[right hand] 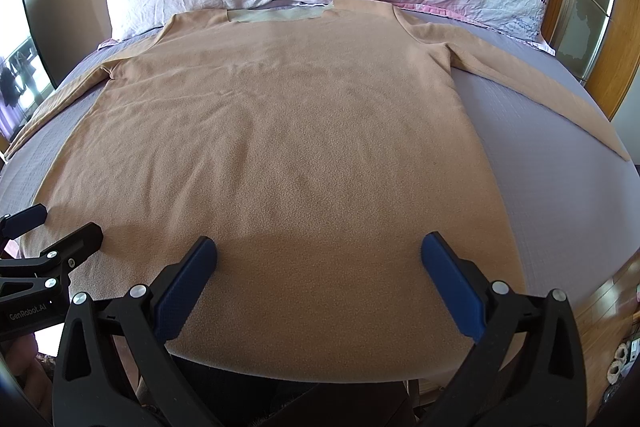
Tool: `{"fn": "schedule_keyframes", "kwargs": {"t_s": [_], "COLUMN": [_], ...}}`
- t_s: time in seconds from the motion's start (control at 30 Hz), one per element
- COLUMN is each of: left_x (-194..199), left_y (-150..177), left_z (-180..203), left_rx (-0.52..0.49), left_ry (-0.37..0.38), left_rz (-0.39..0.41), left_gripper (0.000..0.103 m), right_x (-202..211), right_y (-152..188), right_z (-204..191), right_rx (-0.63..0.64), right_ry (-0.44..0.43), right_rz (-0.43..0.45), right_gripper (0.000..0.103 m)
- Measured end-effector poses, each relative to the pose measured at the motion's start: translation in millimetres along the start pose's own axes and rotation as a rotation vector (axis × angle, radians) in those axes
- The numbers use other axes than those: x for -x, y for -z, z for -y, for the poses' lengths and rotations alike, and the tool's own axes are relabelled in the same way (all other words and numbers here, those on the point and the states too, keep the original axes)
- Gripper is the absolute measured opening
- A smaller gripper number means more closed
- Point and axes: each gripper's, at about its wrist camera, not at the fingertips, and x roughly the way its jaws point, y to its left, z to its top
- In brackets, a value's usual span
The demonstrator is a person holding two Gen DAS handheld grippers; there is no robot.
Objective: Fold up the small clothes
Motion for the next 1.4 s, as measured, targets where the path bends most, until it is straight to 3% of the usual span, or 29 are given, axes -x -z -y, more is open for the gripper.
{"fn": "schedule_keyframes", "kwargs": {"t_s": [0.47,0.6,0.67,0.73,0.8,0.87,0.9,0.97,1.1,1.2,1.3,1.37,1.4], "left_x": [0,1,2,2,4,0,0,-1,-7,-10,-11,-11,-11], "left_y": [0,2,6,5,3,-7,-13,-24,-49,-60,-69,-70,-70], "left_z": [0,0,-2,-2,-4,-14,-26,-50,-104,-140,-173,-193,-206], "left_rx": [0.000,-0.013,-0.029,-0.048,-0.052,-0.020,0.011,0.072,0.206,0.309,0.387,0.445,0.487], "left_ry": [0.000,0.002,0.011,0.026,0.047,0.081,0.102,0.133,0.172,0.184,0.134,0.127,0.130], "left_rz": [0.001,0.026,0.066,0.088,0.083,0.093,0.103,0.125,0.160,0.183,0.202,0.219,0.224], "left_gripper": [0.101,0.101,0.101,0.101,0.101,0.101,0.101,0.101,0.101,0.101,0.101,0.101,0.101], "right_x": [3,7,6,11,18,20,17,11,-12,-24,-31,-39,-44], "right_y": [0,1,-9,-27,-43,-58,-63,-65,-62,-60,-62,-56,-55], "right_z": [-2,3,24,69,118,193,242,300,405,434,446,452,455], "right_rx": [0.002,0.038,0.005,-0.134,-0.281,-0.497,-0.638,-0.800,-1.094,-1.167,-1.204,-1.217,-1.214], "right_ry": [0.000,-0.056,-0.119,-0.177,-0.151,-0.086,-0.062,-0.033,0.043,0.060,0.080,0.095,0.093], "right_rz": [0.003,0.061,0.063,0.089,0.131,0.163,0.171,0.168,0.141,0.150,0.167,0.187,0.206], "right_gripper": [0.102,0.102,0.102,0.102,0.102,0.101,0.097,0.078,0.063,0.056,0.041,0.007,0.006]}}
